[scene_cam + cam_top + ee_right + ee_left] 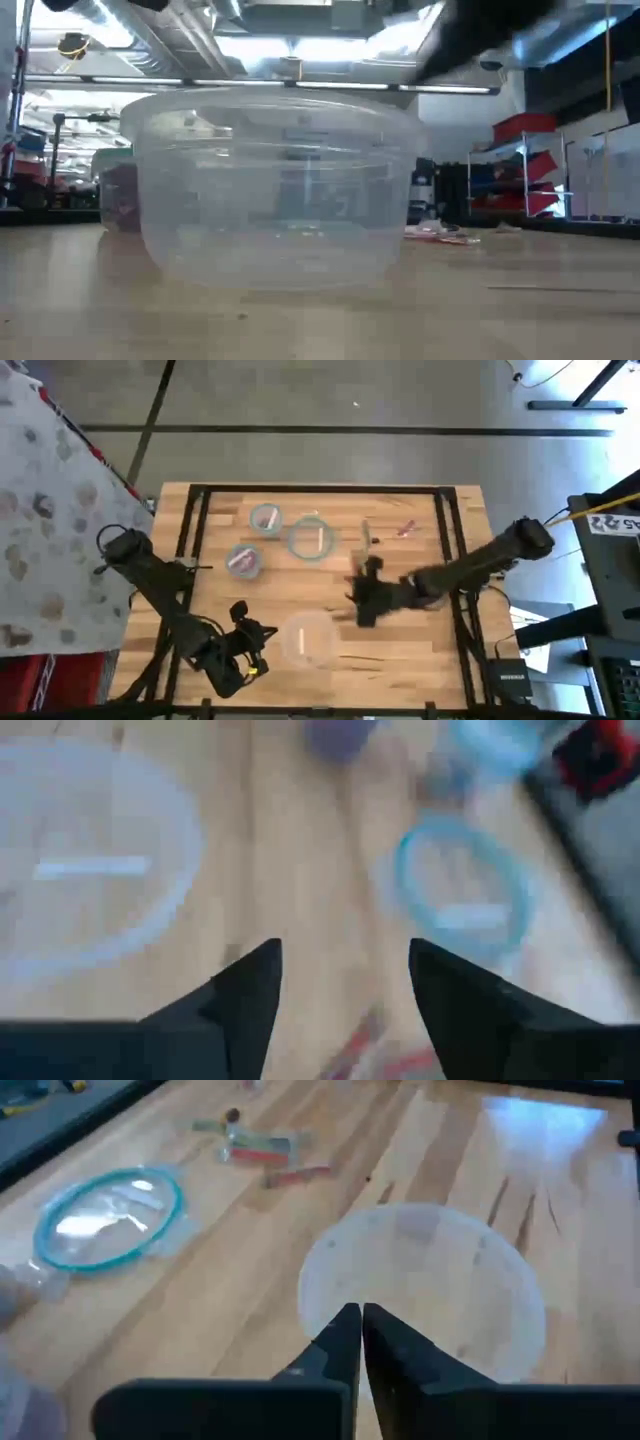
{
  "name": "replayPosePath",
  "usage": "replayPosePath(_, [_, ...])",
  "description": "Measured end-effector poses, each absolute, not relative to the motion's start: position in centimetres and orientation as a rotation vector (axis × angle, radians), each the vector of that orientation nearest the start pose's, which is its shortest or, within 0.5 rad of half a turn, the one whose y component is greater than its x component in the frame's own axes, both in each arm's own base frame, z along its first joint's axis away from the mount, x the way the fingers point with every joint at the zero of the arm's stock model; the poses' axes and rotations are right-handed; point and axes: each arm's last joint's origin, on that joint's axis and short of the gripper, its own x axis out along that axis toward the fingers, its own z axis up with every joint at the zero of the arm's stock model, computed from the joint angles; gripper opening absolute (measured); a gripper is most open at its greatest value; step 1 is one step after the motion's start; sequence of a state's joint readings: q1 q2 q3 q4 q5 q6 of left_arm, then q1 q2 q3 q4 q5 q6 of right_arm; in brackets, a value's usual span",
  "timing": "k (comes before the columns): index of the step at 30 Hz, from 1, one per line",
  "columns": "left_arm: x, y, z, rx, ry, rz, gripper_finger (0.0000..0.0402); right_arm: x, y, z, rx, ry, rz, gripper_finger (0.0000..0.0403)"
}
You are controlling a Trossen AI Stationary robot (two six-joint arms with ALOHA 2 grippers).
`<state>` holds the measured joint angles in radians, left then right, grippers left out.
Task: Sort candy
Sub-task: Put the orange candy stick into the large transparent bin
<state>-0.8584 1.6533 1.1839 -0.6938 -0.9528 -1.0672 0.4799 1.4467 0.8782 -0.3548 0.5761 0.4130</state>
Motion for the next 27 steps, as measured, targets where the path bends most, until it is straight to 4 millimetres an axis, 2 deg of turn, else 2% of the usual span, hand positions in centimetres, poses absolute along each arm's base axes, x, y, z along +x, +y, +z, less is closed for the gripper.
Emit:
replayPosePath(3, [22.7, -23.3, 22.2, -0.112, 0.599, 0.410, 0.0000, 24.2, 13.2, 18.1, 0.100, 0.742, -0.206, 0.0183])
replayPosePath(5, [22.7, -23.5, 21.5, -0.099, 0.632, 0.406, 0.0000, 23.5, 13.6, 16.4, 0.092, 0.736, -0.167, 0.0182])
replayPosePath(7, [22.9, -23.7, 20.7, -0.080, 0.653, 0.412, 0.0000, 23.1, 14.0, 15.5, 0.041, 0.698, -0.166, 0.0182])
replayPosePath(11, [23.3, -23.3, 18.7, -0.017, 0.724, 0.467, 0.0000, 22.3, 13.6, 13.7, 0.004, 0.610, -0.388, 0.0182])
replayPosePath(15, [24.3, -22.4, 16.9, -0.009, 0.846, 0.503, 0.0000, 22.3, 12.7, 12.0, 0.058, 0.543, -0.556, 0.0182])
replayPosePath(17, [25.0, -22.1, 16.2, -0.017, 0.898, 0.498, 0.0000, 22.6, 12.3, 11.2, 0.080, 0.541, -0.585, 0.0182])
replayPosePath(21, [26.2, -22.0, 15.5, -0.041, 0.897, 0.474, 0.0000, 23.7, 11.7, 9.7, 0.120, 0.541, -0.614, 0.0182])
replayPosePath(27, [27.7, -21.9, 15.5, -0.077, 0.855, 0.426, 0.0000, 24.8, 10.0, 7.1, 0.152, 0.647, -0.646, 0.0181])
